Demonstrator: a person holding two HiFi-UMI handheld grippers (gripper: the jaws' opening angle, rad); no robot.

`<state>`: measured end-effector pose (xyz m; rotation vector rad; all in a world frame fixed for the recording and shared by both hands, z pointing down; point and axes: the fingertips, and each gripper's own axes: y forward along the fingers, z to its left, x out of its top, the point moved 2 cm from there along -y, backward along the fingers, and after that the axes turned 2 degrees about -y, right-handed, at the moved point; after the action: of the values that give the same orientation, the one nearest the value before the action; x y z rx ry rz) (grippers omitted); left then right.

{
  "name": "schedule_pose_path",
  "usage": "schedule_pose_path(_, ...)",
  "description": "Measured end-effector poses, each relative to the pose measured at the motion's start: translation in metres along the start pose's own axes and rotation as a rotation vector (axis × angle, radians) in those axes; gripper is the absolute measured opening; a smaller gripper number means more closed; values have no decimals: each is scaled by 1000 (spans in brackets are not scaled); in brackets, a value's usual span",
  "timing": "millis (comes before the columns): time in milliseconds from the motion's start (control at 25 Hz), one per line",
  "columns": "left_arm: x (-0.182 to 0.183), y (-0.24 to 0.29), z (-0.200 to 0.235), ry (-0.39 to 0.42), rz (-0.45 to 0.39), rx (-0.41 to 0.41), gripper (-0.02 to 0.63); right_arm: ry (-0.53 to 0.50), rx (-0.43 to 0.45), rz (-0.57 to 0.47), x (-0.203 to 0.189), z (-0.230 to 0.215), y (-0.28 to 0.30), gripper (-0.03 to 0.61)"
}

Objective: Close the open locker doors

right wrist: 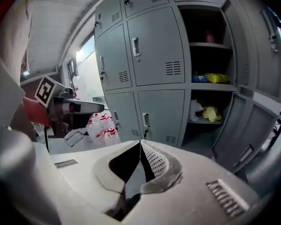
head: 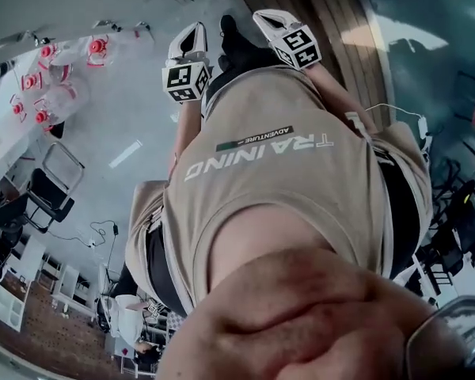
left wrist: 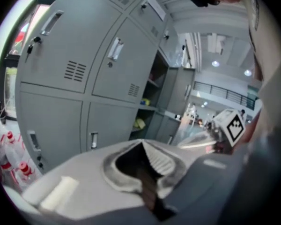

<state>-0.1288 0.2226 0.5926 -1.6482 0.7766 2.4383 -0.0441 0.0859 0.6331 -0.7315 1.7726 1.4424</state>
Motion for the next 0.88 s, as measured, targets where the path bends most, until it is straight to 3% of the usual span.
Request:
schedule_pose_path(240,10,12,-33,66,-5,-90,0,99,-111,-19,-29,-15,-49,15)
schedule_pose_path(440,20,34,-71,132,23,-143,0,153,-153,-86,-38,-40,-70,15)
schedule_pose_path(640,24,81,-128,181,64,-197,0,193,-179,-135,-49,-92,-96,15)
schedule_pose_path(880,41,166,-217,206,85,-233,0,123,-197,-149,-63,-180,-150,15)
